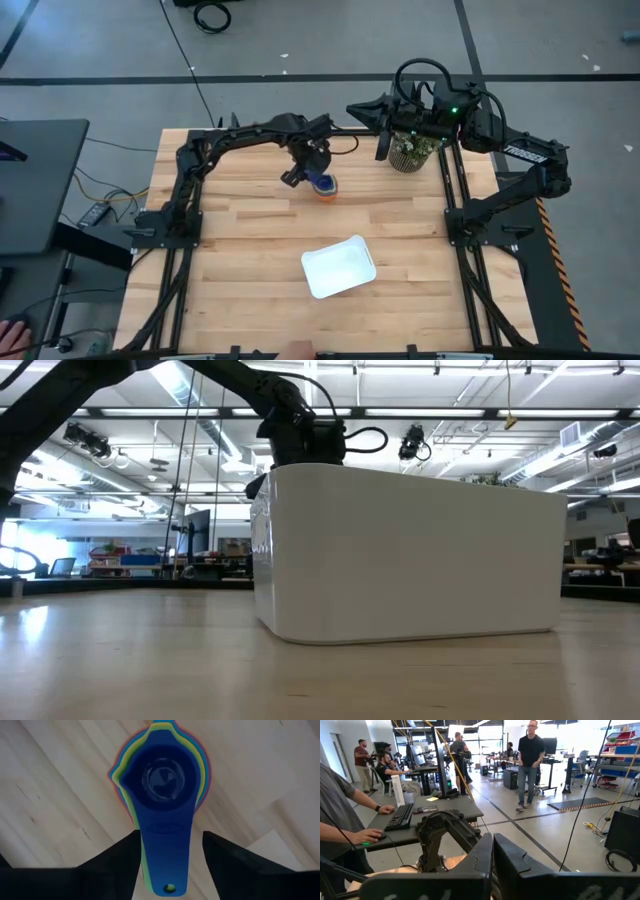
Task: Nest measuring cups in basket
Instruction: Put the nested measuring cups into the white bin
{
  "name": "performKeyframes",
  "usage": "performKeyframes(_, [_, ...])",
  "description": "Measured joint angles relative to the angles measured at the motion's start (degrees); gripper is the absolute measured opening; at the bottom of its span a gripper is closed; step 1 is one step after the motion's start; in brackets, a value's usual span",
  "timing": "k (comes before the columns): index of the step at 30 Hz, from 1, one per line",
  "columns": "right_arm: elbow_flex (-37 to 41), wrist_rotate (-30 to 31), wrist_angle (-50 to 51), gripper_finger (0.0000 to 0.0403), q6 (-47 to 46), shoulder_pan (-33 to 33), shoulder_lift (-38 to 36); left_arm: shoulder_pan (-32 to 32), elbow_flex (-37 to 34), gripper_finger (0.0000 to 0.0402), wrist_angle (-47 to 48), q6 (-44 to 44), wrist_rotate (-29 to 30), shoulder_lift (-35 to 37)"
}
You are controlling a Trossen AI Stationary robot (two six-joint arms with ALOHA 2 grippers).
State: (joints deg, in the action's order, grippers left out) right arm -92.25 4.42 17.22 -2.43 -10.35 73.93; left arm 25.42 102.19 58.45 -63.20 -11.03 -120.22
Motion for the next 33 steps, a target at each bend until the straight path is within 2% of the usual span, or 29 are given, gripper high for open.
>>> performKeyframes(8, [0.00,-0.02,0.02,0.0022,0.01,0.00,0.00,1.94,-0.02,0.0258,-0.07,-1.56,-4.02,-0.22])
performKeyframes(12, [0.00,-0.02,0.00,0.0022,0.01,0.00,0.00,2.14,-0.09,0.0273,0.10,-2.38,-4.09,-1.72])
performKeyframes(33, [0.00,-0.01,-0.08,0.0022,-0.01,0.00,0.00,1.78,-0.09,0.0276,-2.63,-5.45,-1.22,-6.17])
